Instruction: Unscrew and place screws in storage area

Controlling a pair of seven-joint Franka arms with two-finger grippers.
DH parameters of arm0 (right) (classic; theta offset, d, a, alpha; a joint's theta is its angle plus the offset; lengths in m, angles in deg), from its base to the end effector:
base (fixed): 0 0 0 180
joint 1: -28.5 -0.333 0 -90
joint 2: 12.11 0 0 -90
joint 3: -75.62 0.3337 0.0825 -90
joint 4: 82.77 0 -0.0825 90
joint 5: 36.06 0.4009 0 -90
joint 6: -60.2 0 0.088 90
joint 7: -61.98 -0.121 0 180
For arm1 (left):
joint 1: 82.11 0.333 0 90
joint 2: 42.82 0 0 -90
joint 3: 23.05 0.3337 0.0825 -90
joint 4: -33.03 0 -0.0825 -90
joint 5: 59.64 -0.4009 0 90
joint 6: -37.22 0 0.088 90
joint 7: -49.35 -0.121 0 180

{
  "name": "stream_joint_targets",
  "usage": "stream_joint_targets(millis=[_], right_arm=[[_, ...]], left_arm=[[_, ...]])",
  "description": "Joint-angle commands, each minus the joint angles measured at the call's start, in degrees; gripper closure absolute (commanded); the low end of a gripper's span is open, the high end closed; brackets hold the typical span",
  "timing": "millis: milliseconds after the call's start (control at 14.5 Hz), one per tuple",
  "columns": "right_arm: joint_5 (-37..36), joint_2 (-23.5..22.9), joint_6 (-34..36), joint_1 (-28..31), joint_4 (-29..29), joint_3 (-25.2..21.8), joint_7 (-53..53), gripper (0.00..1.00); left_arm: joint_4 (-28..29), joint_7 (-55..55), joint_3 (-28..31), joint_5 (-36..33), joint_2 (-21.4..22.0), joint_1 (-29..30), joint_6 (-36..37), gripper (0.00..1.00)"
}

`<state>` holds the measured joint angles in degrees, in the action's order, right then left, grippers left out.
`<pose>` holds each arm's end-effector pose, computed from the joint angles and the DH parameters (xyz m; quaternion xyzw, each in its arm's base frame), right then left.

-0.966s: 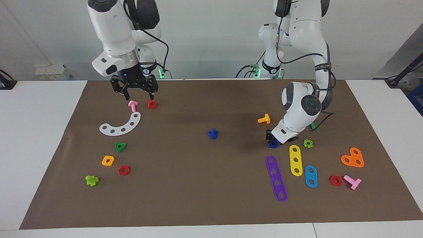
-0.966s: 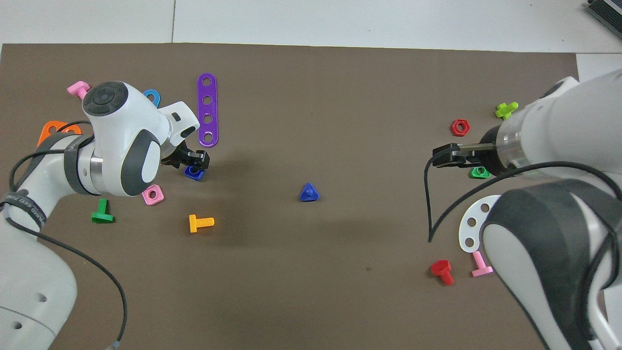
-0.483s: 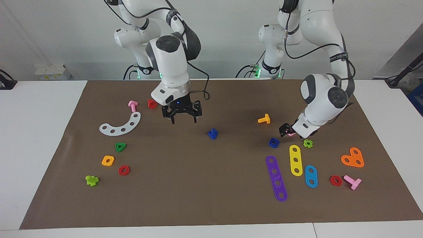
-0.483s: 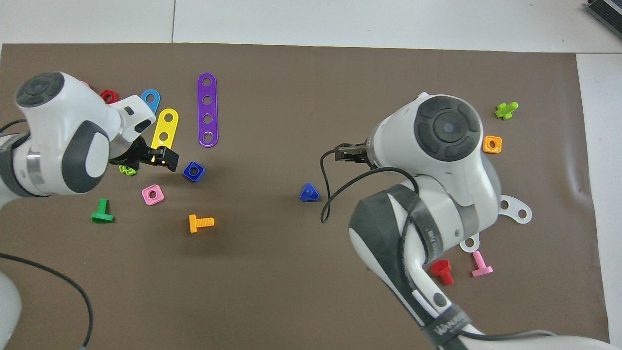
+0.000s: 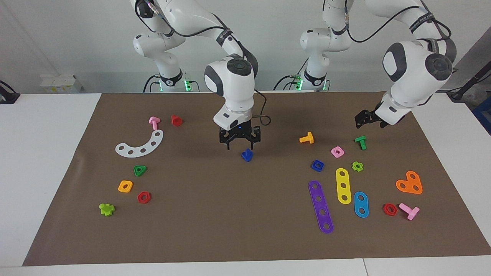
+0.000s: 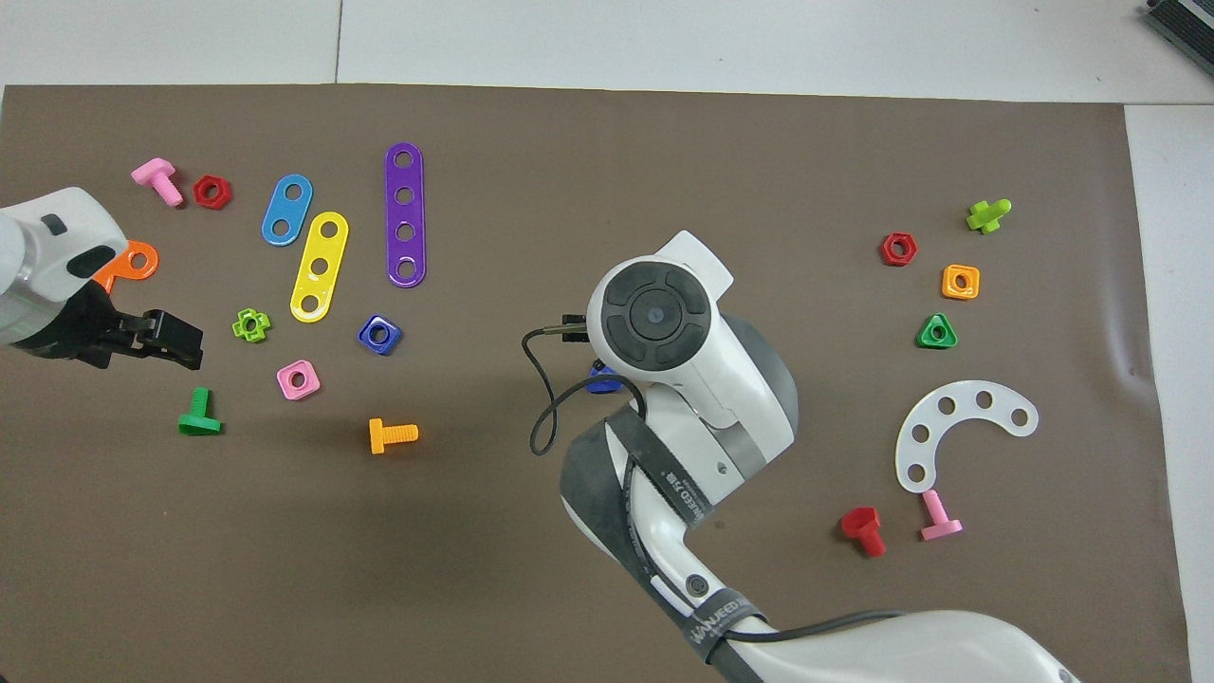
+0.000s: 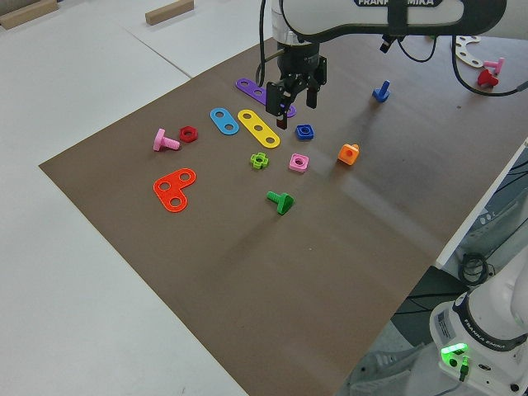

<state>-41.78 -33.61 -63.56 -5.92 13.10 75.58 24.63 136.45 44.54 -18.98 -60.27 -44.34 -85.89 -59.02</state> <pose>0.5757 0.3877 0.3920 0.9975 -0.0004 0.0704 0.0023 0.5686 0.0038 0.5079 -0.9963 0.0403 0.0760 0.0030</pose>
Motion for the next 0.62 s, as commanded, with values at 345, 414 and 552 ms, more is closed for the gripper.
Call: stream_joint_targets(millis=[345,414,552], right_arm=[[-0.7,-3.8,-2.7,-2.8,3.1,0.0,-2.5,0.30],[-0.7,-3.7,-3.5,-2.8,3.5,0.0,-2.5,0.32],[-0.6,-3.6,-4.2,-2.8,4.2,0.0,-2.5,0.54]], left_arm=[[-7.4,2.1,0.1,-1.2,3.0,-0.4,3.0,0.00],[-7.3,2.1,0.1,-1.2,3.0,-0.4,2.4,0.00],[-7.6,2.1,0.1,-1.2,2.8,-0.4,1.3,0.00]])
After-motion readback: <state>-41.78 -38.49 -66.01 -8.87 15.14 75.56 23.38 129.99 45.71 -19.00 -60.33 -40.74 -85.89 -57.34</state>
